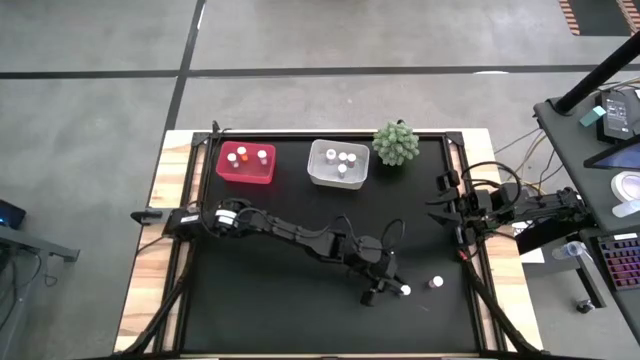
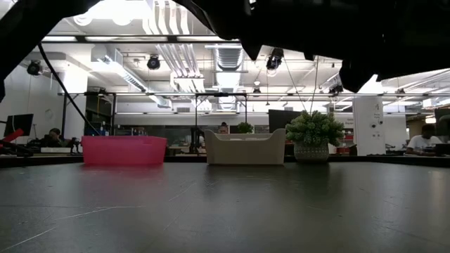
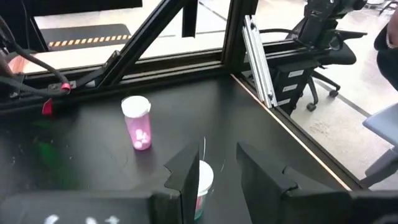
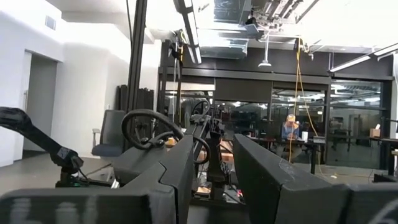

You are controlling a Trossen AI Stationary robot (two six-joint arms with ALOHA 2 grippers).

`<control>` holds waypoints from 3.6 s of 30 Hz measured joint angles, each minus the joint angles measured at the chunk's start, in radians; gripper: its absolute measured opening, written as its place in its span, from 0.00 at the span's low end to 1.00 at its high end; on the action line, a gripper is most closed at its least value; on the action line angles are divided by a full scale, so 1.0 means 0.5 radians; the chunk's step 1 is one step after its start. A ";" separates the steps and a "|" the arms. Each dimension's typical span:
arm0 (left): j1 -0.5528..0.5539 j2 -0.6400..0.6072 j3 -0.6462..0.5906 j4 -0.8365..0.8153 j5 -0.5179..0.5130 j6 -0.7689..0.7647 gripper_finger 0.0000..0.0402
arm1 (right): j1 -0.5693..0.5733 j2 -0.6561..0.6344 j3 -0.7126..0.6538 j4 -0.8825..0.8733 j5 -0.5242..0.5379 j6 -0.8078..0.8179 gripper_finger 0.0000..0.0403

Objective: Pick and place medicine bottles into bin by pill shape (circle, oval)
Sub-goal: Put the blue capsule bottle into the white bin

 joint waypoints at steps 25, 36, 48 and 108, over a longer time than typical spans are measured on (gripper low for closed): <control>0.007 -0.001 -0.036 0.064 -0.051 -0.001 0.52 | 0.000 -0.002 0.000 -0.032 0.000 0.005 0.26; 0.012 -0.002 -0.082 0.181 -0.006 0.002 0.55 | -0.001 -0.002 0.000 -0.034 0.000 0.022 0.26; -0.121 0.112 -0.081 0.250 -0.473 0.075 0.55 | 0.005 0.007 0.001 -0.152 -0.005 0.295 0.26; -0.125 0.350 0.093 0.457 -0.437 0.012 0.19 | 0.005 -0.002 0.000 -0.203 0.054 0.351 0.26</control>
